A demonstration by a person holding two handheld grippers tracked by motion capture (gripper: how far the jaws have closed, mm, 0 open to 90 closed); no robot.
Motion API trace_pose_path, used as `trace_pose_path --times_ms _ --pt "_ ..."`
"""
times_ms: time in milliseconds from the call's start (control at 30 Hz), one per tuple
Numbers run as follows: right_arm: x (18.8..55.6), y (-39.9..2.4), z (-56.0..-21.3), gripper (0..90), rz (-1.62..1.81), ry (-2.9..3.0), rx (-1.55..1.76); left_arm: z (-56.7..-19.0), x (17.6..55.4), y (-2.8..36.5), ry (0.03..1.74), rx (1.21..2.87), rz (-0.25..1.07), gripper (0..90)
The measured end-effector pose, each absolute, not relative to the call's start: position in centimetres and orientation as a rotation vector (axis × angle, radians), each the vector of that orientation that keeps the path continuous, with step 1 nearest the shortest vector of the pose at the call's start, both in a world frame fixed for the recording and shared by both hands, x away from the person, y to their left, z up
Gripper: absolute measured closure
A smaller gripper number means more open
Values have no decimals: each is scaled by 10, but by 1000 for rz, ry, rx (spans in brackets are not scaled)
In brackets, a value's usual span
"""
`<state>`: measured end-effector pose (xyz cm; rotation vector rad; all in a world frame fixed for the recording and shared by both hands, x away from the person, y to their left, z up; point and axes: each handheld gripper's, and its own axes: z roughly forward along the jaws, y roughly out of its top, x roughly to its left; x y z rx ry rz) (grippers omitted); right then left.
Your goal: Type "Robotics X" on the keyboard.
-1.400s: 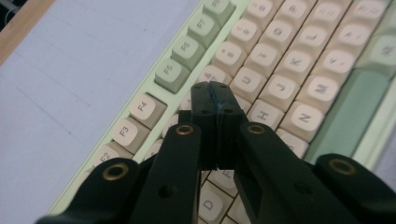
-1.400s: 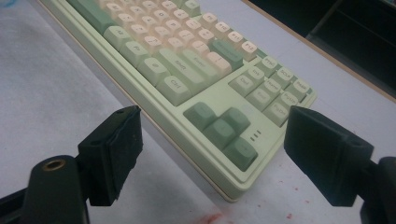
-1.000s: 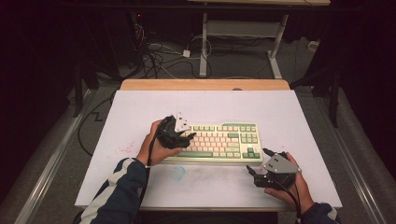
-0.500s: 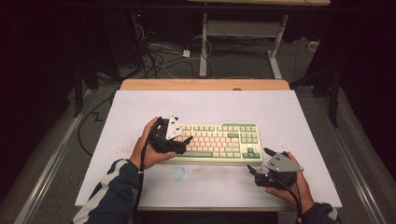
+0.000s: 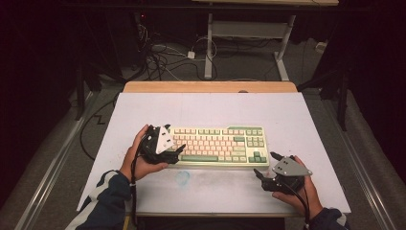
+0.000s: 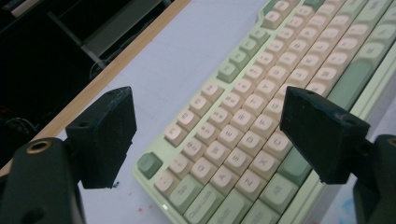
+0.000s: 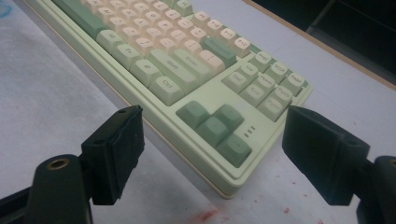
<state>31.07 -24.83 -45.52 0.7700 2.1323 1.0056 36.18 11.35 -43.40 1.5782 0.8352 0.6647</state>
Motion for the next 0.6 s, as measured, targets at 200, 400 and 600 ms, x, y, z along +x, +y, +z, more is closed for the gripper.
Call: trace_pose_path --times_ms 200,400,600 --pt "311 -249 -454 216 1017 2128 780 -439 355 125 841 1569 681 175" --pt "314 -253 -450 223 1064 2122 809 -448 347 138 865 1559 688 175" --pt "319 -254 -446 226 1082 2131 837 -462 338 150 894 1568 691 175"
